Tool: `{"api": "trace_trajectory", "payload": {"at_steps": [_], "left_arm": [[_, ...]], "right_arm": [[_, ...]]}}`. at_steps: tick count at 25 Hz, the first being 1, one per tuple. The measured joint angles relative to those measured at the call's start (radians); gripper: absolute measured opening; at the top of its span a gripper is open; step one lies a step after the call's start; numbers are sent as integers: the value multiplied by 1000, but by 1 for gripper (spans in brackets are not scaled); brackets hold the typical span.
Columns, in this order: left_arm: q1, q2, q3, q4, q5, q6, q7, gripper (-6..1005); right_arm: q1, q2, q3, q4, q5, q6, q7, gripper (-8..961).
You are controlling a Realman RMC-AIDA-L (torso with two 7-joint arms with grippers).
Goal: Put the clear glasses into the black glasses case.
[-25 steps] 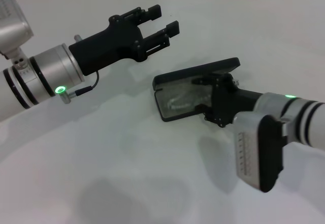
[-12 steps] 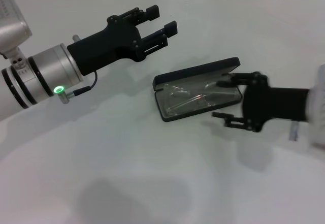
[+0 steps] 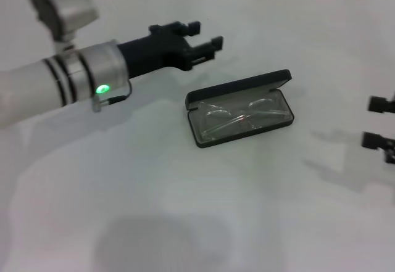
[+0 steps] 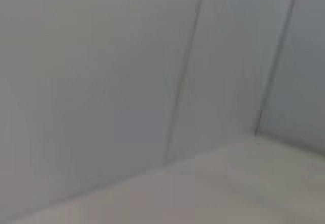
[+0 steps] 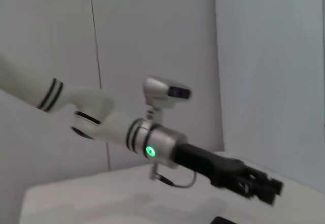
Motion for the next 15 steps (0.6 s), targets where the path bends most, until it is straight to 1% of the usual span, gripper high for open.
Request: {"api": "trace_trajectory", "payload": {"at_steps": [2, 4, 9, 15], "left_arm": [[-27, -1, 101, -1, 15, -73, -42, 681], [-37, -1, 176, 0, 18, -106, -58, 682], [-44, -3, 294, 10, 7, -93, -55, 682], [-37, -9, 383, 10, 11, -85, -8, 683]], "right_arm": [[11, -18, 24, 46, -13, -27, 0, 623], [12, -23, 29, 65, -15, -29, -1, 623], [-2, -17, 32, 68, -27, -26, -9, 622], [4, -14, 32, 74, -49, -11, -10, 625]]}}
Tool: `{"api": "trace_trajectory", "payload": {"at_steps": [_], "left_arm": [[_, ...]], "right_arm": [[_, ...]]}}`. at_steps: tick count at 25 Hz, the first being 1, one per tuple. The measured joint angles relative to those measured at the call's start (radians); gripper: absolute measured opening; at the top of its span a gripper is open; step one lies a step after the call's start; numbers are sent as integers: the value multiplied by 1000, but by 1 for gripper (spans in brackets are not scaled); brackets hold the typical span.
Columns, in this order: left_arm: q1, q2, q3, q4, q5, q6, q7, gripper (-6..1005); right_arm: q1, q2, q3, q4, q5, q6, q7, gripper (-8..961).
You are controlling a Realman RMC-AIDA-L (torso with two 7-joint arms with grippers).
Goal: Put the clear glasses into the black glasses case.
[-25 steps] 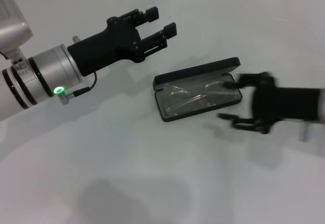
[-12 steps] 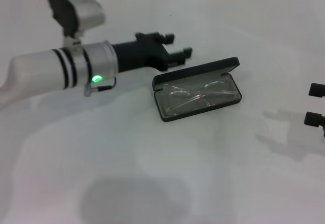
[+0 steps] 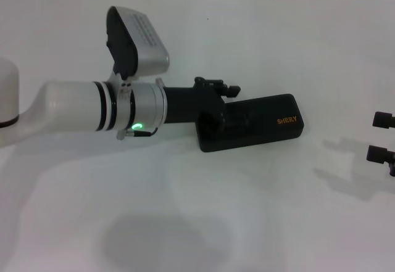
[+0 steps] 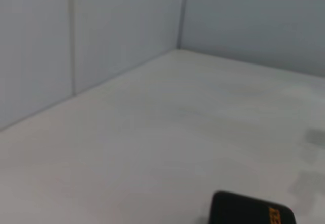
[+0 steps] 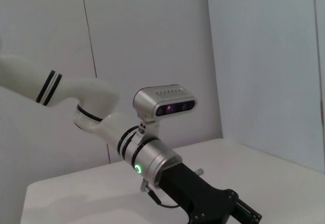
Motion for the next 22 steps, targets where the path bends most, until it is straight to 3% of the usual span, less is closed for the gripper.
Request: {"api": "trace_trajectory", "payload": {"at_steps": [4, 10, 11, 12, 14, 16, 19, 22], "left_arm": [[5, -3, 6, 1, -25, 13, 37, 684], [72, 15, -10, 48, -164, 231, 113, 684], [88, 25, -13, 72, -171, 280, 95, 684], [131, 57, -16, 126, -172, 426, 44, 685], [163, 85, -17, 150, -174, 542, 45, 685], [197, 105, -17, 168, -174, 628, 72, 708], [254, 126, -25, 182, -174, 695, 136, 778], [294, 130, -50, 183, -158, 717, 195, 849]], "right_arm": [[-3, 1, 2, -2, 0, -5, 2, 626], [39, 16, 2, 8, 22, -47, 1, 628], [51, 20, 1, 13, 25, -54, 0, 629], [64, 25, -2, 17, 26, -59, 0, 629], [93, 32, -5, 25, 26, -66, 0, 630], [130, 44, -8, 42, 22, -69, -8, 723], [188, 64, -30, 72, 6, -69, -35, 817], [217, 75, -65, 82, -4, -61, -45, 889]]}}
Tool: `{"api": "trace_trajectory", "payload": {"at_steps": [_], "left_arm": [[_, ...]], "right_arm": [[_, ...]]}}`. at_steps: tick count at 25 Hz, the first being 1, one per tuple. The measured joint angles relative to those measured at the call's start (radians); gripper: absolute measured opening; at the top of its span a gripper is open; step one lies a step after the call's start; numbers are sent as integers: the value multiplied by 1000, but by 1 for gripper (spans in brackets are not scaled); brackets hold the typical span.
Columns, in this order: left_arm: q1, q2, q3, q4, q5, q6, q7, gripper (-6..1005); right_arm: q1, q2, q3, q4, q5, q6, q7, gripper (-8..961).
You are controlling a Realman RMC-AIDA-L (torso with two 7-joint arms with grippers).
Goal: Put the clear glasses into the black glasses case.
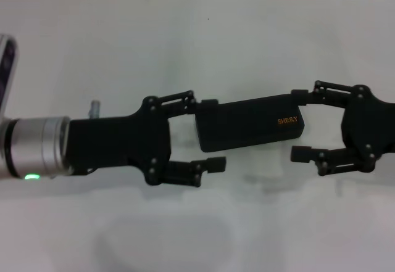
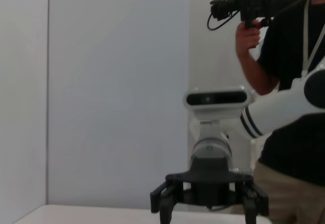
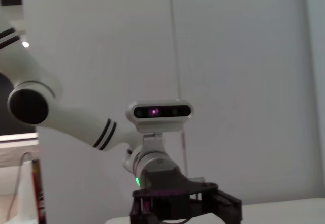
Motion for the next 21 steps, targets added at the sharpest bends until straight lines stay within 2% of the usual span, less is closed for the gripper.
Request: {"api": "trace_trajectory", "payload": {"at_steps": [6, 21], "left_arm": [[56, -1, -40, -1, 25, 10, 51, 872], [69, 8, -50, 0, 46, 19, 75, 872]], "right_arm": [[36, 9, -11, 48, 1, 33, -54, 888], [59, 14, -47, 142, 18, 51, -192, 888]]}}
